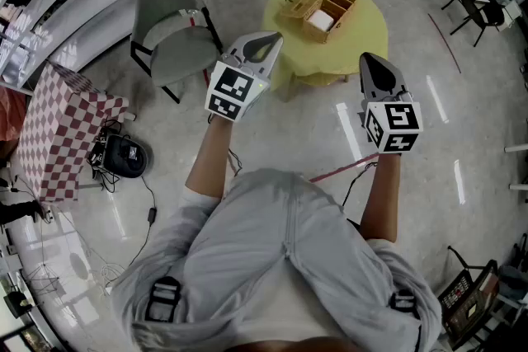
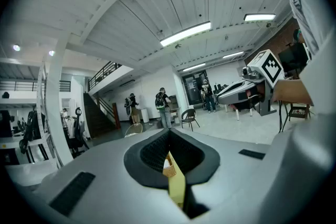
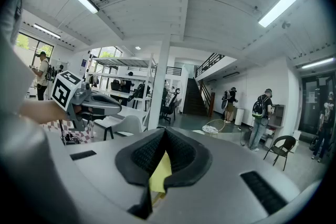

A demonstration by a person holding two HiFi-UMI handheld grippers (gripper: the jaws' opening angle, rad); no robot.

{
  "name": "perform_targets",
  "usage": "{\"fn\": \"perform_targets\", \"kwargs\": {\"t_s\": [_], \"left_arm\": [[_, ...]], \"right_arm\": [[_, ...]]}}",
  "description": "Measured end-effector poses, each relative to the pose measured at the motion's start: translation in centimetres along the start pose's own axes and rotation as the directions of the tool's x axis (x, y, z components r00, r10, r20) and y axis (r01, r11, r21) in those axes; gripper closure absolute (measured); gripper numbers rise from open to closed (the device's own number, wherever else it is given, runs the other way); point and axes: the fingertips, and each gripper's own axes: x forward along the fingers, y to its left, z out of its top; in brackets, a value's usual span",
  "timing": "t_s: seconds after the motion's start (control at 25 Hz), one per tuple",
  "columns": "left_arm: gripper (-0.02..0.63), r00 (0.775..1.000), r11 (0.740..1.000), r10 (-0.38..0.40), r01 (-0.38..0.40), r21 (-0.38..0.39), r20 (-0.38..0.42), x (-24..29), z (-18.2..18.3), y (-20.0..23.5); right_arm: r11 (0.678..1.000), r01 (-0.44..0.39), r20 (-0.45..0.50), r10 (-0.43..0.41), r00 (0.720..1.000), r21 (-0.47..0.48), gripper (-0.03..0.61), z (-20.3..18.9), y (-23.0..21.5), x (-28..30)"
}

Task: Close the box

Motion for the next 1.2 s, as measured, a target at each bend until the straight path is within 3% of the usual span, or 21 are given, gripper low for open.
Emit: {"fn": "perform_targets", "kwargs": {"t_s": [0.36,0.64,0.88,1.2], "left_arm": [[0.586,1.000,1.000,0.012,-0.012,-0.022,-0.013,1.2,-0.5,-1.0],[0.586,0.998,0.997,0.054,-0.056,-0.055,-0.029,1.8,-0.3,-2.6],[0.586,0.994,0.993,0.087,-0.092,-0.076,-0.062,2.3,-1.2,-4.2],[0.586,0.992,0.989,0.088,-0.098,-0.113,-0.085,5.6,-3.0,-1.5]], "right_arm": [[0.999,-0.032,-0.013,0.032,0.999,-0.018,0.555,-0.9,-1.1,0.5],[0.987,-0.160,-0.044,0.158,0.986,-0.032,0.555,-2.3,-1.1,0.4],[0.971,-0.235,-0.048,0.237,0.970,0.044,0.555,-3.8,-2.1,0.1],[0.963,-0.268,-0.049,0.270,0.962,0.041,0.555,-4.1,-3.6,4.2]]}}
